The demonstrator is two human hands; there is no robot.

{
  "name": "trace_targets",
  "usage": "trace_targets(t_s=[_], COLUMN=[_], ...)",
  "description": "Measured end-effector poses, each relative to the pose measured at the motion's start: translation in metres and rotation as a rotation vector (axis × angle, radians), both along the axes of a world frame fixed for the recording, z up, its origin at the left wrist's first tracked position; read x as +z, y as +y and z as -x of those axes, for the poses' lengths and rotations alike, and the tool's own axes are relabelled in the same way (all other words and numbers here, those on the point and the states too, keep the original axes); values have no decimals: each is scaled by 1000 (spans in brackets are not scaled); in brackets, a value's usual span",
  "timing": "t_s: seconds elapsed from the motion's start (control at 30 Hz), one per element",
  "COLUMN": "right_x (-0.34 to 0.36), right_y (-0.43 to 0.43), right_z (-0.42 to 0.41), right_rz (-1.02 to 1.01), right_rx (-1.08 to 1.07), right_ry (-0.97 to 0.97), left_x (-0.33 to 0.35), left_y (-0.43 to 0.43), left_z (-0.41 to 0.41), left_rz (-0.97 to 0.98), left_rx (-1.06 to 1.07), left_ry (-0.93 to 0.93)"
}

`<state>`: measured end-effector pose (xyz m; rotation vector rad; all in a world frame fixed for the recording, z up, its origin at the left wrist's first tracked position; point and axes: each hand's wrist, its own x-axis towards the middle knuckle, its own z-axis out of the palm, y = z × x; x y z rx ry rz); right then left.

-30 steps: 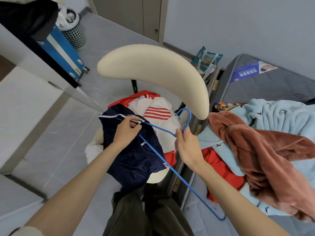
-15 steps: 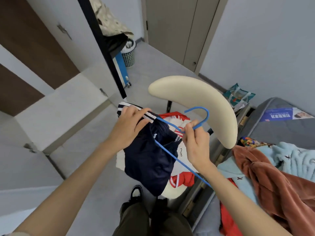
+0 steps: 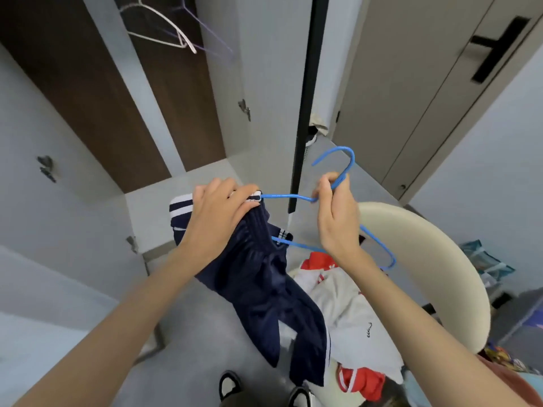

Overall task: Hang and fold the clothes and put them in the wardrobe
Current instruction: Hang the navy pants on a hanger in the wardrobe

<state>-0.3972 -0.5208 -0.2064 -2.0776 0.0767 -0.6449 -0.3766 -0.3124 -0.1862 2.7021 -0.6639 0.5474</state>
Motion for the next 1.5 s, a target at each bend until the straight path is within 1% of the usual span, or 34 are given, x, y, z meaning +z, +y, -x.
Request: trace_targets(t_s=[0.1, 0.13, 0.17, 0.2, 0.33, 0.37, 0.4, 0.43, 0.53, 0.6, 0.63, 0.73, 0.77, 0.83, 0.87, 0.93, 1.03, 1.1, 1.17, 1.23, 1.37, 1.5], right_x=[0, -2, -6, -11, -32, -35, -36, -35, -34, -32, -30, -31, -33, -39, -43, -53, -58, -55, -50, -47, -44, -42], right_y=[36, 48, 60, 72, 123, 137, 151, 164, 196, 210, 215, 228, 230, 230, 229, 220, 197, 177, 159, 143, 115, 85], right_z=[-16, -17, -18, -16, -20, -23, -27, -30, -38, -44, -47, -53, -54, -57, -59, -64, -78, -92, -105, -115, -131, -142], right_rz=[42, 64, 95, 144, 385, 422, 408, 353, 140, 97, 117, 280, 310, 349, 408, 608, 916, 1059, 1174, 1200, 1144, 1167], right_rx=[-83, -76, -23, 63, 466, 559, 634, 677, 696, 727, 768, 898, 946, 1019, 1025, 967, 753, 601, 516, 468, 386, 324], right_ry=[-152, -198, -216, -186, 113, 177, 244, 295, 328, 361, 357, 307, 334, 467, 528, 534, 377, 297, 279, 307, 388, 464], left_x=[12, 16, 20, 22, 29, 30, 31, 31, 31, 32, 33, 34, 35, 36, 37, 39, 41, 38, 31, 22, 4, -9], left_y=[39, 55, 70, 85, 130, 138, 146, 153, 170, 180, 184, 192, 193, 196, 197, 201, 212, 218, 222, 222, 220, 218], left_z=[-7, -11, -15, -19, -26, -27, -27, -27, -26, -26, -25, -25, -26, -28, -29, -33, -39, -45, -49, -53, -66, -79], left_rz=[36, 53, 73, 96, 185, 205, 221, 235, 287, 312, 310, 274, 267, 274, 283, 283, 208, 125, 89, 119, 151, 244], left_rx=[119, 162, 196, 218, 229, 224, 225, 231, 255, 259, 261, 267, 278, 311, 332, 375, 444, 468, 474, 462, 405, 331], left_ry=[11, 13, 9, 6, 10, 9, 10, 13, 31, 46, 51, 42, 37, 38, 41, 33, 5, 18, 48, 64, 93, 128])
